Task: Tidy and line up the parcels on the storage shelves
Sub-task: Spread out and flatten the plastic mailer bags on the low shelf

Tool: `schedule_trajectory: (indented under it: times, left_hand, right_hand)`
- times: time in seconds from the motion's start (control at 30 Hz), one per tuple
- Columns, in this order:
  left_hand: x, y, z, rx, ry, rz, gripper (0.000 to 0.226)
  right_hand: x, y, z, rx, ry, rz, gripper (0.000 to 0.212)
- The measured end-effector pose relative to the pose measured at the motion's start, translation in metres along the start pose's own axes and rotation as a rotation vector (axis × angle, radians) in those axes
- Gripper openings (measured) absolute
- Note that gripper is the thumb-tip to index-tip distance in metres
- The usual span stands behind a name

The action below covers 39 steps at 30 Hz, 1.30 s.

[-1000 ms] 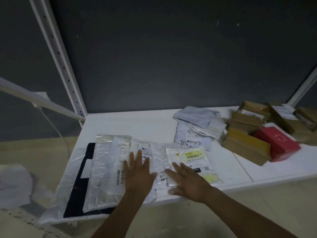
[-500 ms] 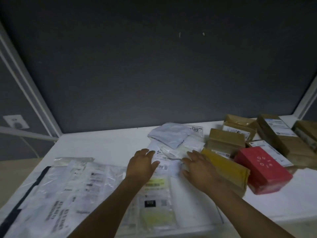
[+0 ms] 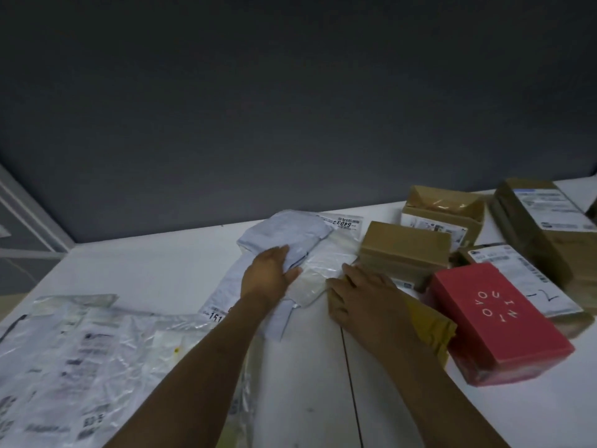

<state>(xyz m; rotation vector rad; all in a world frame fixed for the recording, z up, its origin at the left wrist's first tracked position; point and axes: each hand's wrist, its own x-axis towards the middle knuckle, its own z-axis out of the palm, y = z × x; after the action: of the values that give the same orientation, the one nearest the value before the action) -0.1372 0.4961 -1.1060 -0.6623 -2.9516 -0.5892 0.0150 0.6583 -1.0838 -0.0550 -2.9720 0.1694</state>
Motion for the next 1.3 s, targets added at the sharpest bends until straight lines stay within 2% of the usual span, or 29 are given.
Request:
schedule_trajectory:
  times: [0.1,0.2,0.23,0.3,0.37,0.47,0.6,0.7,0.77,0.83,0.87,1.0,1.03,1.13,1.17,1.3]
  left_hand:
    - [0.0,-0.005,0.01,-0.03,0.126,0.025,0.046]
    - [-0.012,-0.001,-0.003,-0.12,0.266,0.103,0.056]
    - [-0.018,0.001,-0.011,-0.172,0.323,0.154,0.052]
    - [-0.028,0.004,-0.03,-0.258,0.481,0.205,0.035]
    - [-0.043,0.013,-0.053,-0.392,0.586,0.122,0.023]
    - [-0.069,0.032,-0.09,-0.562,0.661,-0.038,0.017]
    - [-0.098,0.046,-0.133,-0.659,0.721,-0.149,0.02]
    - [-0.117,0.046,-0.152,-0.693,0.629,-0.196,0.028]
    - [-0.131,0.045,-0.158,-0.698,0.553,-0.223,0.031]
    - [-0.147,0.045,-0.16,-0.696,0.485,-0.225,0.03]
    - [-0.156,0.046,-0.16,-0.7,0.447,-0.224,0.029]
    - [-0.182,0.043,-0.148,-0.75,0.301,-0.269,0.019]
    - [-0.187,0.04,-0.143,-0.77,0.256,-0.312,0.015]
    - [-0.196,0.029,-0.13,-0.872,-0.026,-0.401,0.027]
    - [-0.198,0.025,-0.126,-0.893,-0.093,-0.418,0.024]
    - [-0.203,0.008,-0.123,-0.77,-0.048,-0.479,0.006]
  right_hand:
    - [0.0,0.006,0.004,-0.023,0.047,-0.004,0.039]
    - [0.0,0.006,0.003,-0.018,0.05,0.006,0.047]
    - [-0.001,0.004,0.001,-0.016,0.039,0.001,0.05]
    - [-0.001,-0.004,-0.007,0.005,0.044,-0.02,0.058]
    - [-0.001,-0.014,-0.022,0.065,0.037,-0.041,0.064]
    - [-0.002,-0.028,-0.039,0.297,0.021,-0.008,0.068]
    - [-0.009,-0.051,-0.055,0.764,0.139,0.052,0.078]
    - [-0.027,-0.067,-0.062,1.143,0.142,0.095,0.089]
    - [-0.043,-0.072,-0.056,1.221,0.149,0.143,0.102]
    - [-0.06,-0.075,-0.056,1.216,0.138,0.188,0.105]
    - [-0.066,-0.075,-0.057,1.234,0.133,0.213,0.099]
    - [-0.078,-0.073,-0.062,1.386,0.084,0.372,0.042]
    - [-0.079,-0.075,-0.062,1.428,0.085,0.448,0.035]
    - [-0.077,-0.081,-0.057,1.516,0.106,0.647,0.025]
    - [-0.077,-0.085,-0.055,1.543,0.081,0.672,0.02]
    - [-0.079,-0.109,-0.045,1.493,-0.078,0.68,0.02]
